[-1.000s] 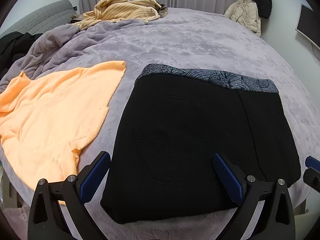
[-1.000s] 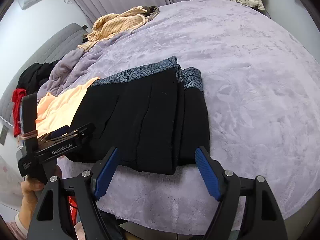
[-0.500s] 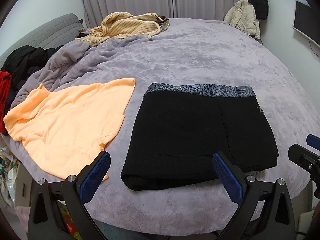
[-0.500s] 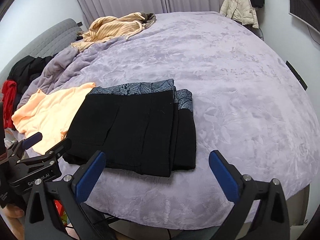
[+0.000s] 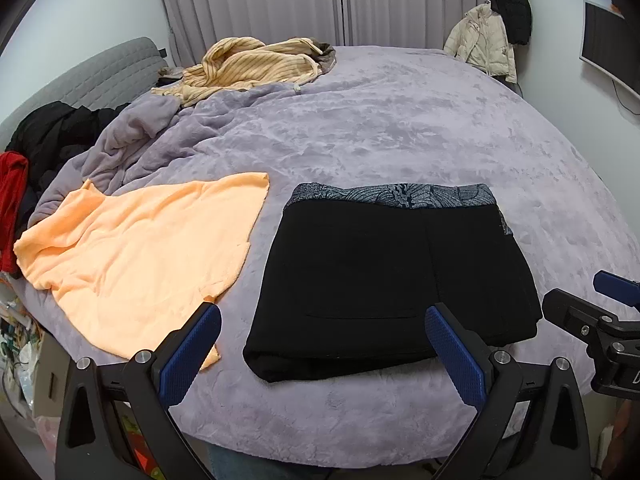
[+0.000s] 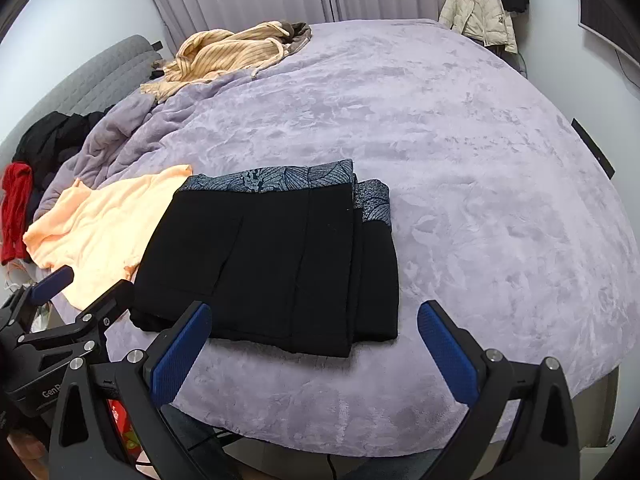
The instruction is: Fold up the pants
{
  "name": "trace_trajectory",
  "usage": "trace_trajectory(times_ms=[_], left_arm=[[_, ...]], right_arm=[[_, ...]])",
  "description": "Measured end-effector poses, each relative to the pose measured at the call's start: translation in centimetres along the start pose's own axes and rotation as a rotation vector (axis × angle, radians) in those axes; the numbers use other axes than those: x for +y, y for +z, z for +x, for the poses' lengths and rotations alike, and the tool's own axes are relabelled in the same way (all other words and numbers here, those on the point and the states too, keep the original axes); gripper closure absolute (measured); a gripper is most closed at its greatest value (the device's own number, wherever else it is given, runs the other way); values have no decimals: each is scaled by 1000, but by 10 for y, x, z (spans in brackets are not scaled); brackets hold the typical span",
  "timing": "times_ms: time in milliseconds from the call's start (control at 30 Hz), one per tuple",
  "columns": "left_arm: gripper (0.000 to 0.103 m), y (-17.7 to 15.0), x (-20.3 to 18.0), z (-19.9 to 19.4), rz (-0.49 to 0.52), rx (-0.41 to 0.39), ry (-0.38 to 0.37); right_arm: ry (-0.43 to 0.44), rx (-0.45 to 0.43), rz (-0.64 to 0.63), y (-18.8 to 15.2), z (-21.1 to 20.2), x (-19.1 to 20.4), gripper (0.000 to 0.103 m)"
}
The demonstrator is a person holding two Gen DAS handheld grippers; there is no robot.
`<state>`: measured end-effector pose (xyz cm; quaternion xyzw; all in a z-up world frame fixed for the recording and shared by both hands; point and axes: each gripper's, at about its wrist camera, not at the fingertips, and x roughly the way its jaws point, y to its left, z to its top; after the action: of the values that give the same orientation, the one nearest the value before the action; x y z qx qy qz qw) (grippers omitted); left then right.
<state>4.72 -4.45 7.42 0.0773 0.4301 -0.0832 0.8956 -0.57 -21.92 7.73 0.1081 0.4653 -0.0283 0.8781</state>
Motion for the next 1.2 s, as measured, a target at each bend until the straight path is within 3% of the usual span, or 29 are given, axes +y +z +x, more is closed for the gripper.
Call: trace_trajectory(times_ms=[367,667,1200], left_arm=[[1,0,-3,11,7,15,46],[1,-8,2,35,-11,95,68],[1,-10,5,41,-23,123,74]], right_arm=[[-21,25,17,-1,12,-9,0],[-70,41,-8,-4,21,-6,0],[-58,66,5,-7,27,-11,0]])
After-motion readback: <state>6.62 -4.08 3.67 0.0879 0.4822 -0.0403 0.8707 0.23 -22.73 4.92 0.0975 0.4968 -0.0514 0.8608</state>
